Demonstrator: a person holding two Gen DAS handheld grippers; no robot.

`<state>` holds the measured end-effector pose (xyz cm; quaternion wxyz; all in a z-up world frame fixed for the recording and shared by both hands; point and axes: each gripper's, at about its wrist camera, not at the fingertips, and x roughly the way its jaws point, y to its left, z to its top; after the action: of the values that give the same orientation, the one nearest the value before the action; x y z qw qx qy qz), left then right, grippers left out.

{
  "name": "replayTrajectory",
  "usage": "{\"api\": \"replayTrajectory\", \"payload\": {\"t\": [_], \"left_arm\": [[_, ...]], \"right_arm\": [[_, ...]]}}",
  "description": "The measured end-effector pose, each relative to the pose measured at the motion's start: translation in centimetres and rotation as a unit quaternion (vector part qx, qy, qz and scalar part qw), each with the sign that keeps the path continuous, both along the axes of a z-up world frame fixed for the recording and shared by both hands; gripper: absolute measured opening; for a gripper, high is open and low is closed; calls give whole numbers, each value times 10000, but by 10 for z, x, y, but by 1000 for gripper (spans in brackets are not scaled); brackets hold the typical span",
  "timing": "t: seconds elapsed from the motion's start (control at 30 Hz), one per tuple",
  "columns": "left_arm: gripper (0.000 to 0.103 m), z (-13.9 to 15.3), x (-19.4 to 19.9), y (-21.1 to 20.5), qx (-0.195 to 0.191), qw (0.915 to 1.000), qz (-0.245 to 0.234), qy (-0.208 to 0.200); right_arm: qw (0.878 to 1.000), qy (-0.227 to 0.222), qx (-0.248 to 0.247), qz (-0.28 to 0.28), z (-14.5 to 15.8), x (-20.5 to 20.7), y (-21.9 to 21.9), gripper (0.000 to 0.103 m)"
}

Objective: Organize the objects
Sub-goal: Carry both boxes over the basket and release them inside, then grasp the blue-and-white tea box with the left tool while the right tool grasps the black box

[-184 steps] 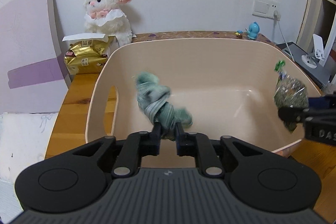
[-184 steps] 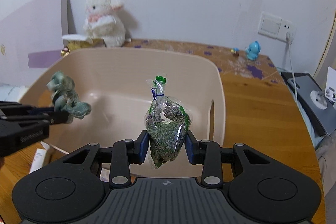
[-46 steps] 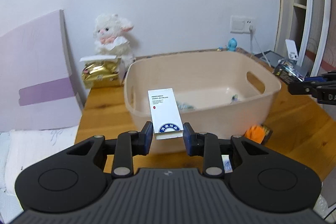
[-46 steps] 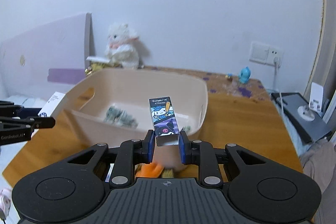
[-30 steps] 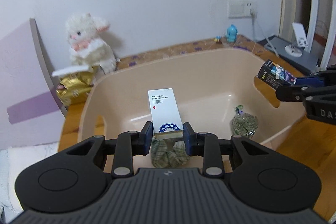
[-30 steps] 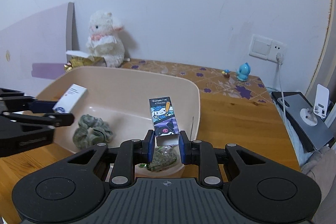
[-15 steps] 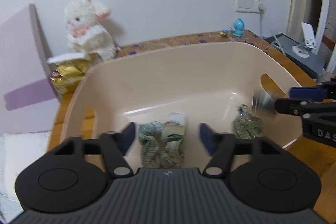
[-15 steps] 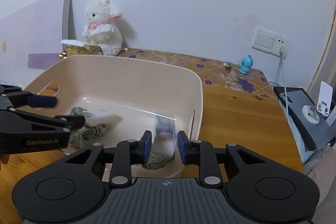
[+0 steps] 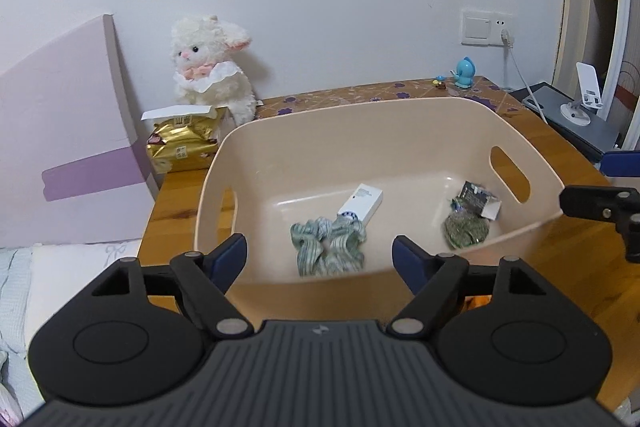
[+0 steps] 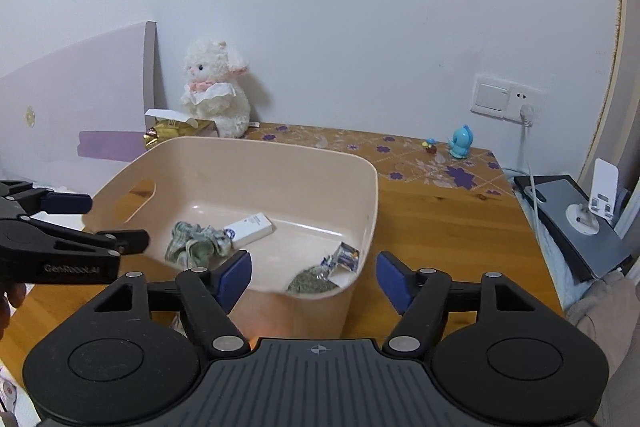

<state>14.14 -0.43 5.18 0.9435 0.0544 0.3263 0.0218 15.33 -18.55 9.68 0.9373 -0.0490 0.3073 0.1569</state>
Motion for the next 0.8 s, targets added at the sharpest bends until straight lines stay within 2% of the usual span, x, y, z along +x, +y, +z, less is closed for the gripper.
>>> {"api": "replayTrajectory", "payload": {"t": [0.17,0.3,0.8], "left_arm": [[81,-3,-23,-1,-49,10000,-33,38],[81,-16,-36,-5,-94,9998,-41,158],[81,-79,-32,-23,-166,9956,-268,878]], "right_arm": [[9999,116,-24,-32,-7,-18,-13,76],[9994,313,-125,-66,-20,-25,-21,77],[9924,1172,-324,-171,-91,-21,-32,78]]}}
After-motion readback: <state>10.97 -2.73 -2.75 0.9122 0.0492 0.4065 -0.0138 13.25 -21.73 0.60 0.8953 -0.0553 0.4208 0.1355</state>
